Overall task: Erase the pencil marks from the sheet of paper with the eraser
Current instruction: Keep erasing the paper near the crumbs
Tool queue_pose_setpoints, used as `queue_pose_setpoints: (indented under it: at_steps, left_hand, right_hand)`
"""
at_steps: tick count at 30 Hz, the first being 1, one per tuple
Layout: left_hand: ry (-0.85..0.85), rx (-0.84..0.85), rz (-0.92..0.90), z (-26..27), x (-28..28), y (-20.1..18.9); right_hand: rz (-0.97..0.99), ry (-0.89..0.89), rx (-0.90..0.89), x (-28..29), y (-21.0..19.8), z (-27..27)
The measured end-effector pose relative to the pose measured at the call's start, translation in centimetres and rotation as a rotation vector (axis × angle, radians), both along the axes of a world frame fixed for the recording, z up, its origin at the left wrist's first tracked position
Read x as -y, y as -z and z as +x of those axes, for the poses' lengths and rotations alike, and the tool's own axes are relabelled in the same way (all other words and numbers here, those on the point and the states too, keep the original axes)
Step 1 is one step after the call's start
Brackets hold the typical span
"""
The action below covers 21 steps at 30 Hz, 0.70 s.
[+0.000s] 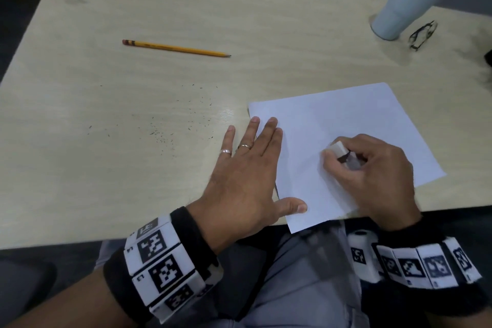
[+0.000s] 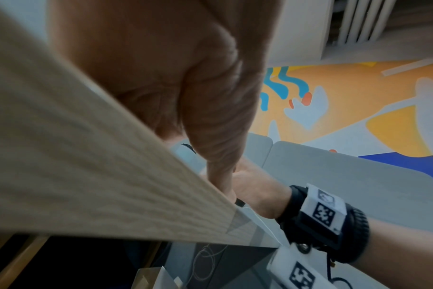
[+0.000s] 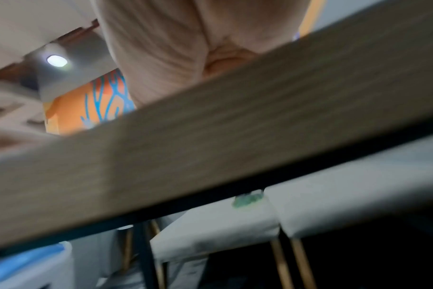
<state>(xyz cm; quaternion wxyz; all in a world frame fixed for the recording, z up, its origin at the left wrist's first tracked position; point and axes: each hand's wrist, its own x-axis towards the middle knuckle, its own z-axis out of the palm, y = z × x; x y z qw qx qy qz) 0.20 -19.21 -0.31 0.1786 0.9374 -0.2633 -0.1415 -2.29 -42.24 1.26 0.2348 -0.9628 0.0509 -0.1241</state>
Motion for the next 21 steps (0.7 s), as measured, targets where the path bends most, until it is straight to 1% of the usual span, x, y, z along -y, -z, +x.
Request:
queue_pose_setpoints:
  at_steps: [1, 4, 5, 7, 9, 10, 12, 13, 15, 17, 18, 21]
  left_hand:
    - [-0.002, 0.0, 0.001, 0.0, 0.0, 0.0]
    - [-0.003, -0.005, 0.012, 0.1, -0.1, 0.1]
    - [-0.001, -0.005, 0.011, 0.1, -0.1, 0.1]
    - [0.007, -0.011, 0.004, 0.2, -0.1, 0.1]
    - [0.004, -0.011, 0.001, 0.1, -0.1, 0.0]
    - [0.004, -0.009, 0.006, 0.1, -0.1, 0.0]
    - [-0.001, -0.005, 0.011, 0.1, -0.1, 0.0]
    - [-0.001, -0.004, 0.009, 0.1, -0.1, 0.0]
    - [0.009, -0.007, 0.005, 0.1, -0.1, 0.1]
    - [0.001, -0.004, -0.005, 0.0, -0.1, 0.0]
    - [-0.002, -0.005, -0.003, 0.1, -0.1, -0.1]
    - [-0.002, -0.012, 0.007, 0.0, -0.1, -0.3]
  right_hand:
    - [-0.032, -0.007, 0.016, -0.2, -0.2, 0.0]
    - [-0.061, -0.142, 0.008, -2.3, -0.1, -1.2]
    - [-0.05, -0.142, 0.003, -2.3, 0.1, -1.3]
    - [0.017, -0.051, 0.001, -0.8, 0.3, -0.3]
    - [-0.013, -0.004, 0.024, -0.1, 0.0, 0.3]
    - [-0.051, -0.024, 0.031, -0.4, -0.1, 0.1]
    - [-0.118, -0.134, 0.039, -1.9, -0.1, -1.0]
    - [-0.107, -0.158, 0.035, -2.3, 0.1, -1.3]
    - [-0.028, -0.09, 0.023, -1.3, 0.5, -0.6]
    - [-0.005, -0.034, 0.029, -0.1, 0.5, 0.2]
    - [0.055, -0.023, 0.03, 0.3, 0.5, 0.4]
    - [0.414, -0.039, 0.014, 0.3, -0.1, -0.2]
